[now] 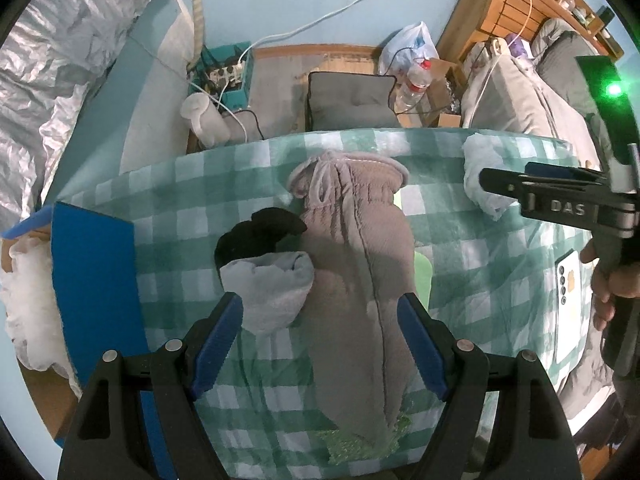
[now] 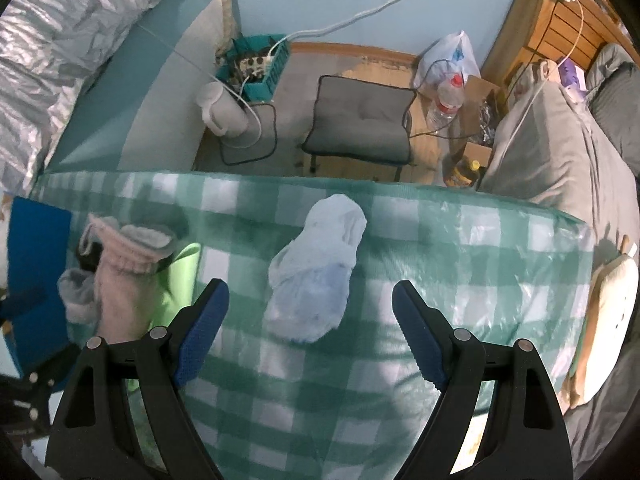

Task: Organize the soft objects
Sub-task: 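Lower the right tool onto the light blue rolled cloth and close it, then grasp the long gray sock with the left tool while the right tool holds the blue cloth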

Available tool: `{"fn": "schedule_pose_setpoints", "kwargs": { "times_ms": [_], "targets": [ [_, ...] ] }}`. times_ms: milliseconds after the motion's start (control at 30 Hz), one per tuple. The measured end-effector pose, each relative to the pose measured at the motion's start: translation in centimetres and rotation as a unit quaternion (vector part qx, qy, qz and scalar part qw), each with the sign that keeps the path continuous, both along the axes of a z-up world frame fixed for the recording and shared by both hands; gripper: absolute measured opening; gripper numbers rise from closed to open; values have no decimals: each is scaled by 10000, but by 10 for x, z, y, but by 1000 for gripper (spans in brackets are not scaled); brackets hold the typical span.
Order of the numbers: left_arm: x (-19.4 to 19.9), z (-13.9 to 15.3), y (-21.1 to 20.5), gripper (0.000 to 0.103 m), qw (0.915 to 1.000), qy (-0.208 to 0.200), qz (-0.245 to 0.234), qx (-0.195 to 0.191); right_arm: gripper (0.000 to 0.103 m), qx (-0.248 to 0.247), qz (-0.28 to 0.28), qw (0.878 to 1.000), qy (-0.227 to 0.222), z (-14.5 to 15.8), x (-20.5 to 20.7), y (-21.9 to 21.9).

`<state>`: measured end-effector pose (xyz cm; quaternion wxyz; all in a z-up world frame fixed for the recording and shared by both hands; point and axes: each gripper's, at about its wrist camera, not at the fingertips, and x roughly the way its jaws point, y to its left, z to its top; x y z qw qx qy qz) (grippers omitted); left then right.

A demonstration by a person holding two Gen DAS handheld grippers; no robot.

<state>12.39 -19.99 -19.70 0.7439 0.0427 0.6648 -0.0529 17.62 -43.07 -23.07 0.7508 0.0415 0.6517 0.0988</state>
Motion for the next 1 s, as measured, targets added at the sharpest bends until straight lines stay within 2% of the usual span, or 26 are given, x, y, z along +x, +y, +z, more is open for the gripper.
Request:
{"fn": "schedule_pose_setpoints", "kwargs": {
  "times_ms": [267,333,400,500,633,867,933,1000],
  "targets": [
    [-3,-6,-6,82,9999,122,49,-25,83,-248,245,9993,110,-23,6,12],
    [-6,-6,-6,83,9999,152,69,-38,76,-318,322,9989,129,-26,6,14],
    [-8,-6,-7,85,9997,185,86,-92,55,-305,372,9987,166,-28,4,16],
    [-14,-6,-12,87,9997,215,50,-125,43,-266,380,9987,222,-31,1,18],
    [-21,-7,-17,87,9994,258,-65,-198,40,-268,489,9984,109,-27,-9,22],
    [-25,-18,-19,86,9992,339,-156,-131,40,-58,285,9995,94,-12,-34,15],
    [-27,-19,-18,81,9992,331,-167,-154,40,9,228,9997,93,-8,-41,13],
    [-27,-22,-17,66,9992,324,-201,-141,40,88,162,9998,109,-4,-48,10]
  ]
}}
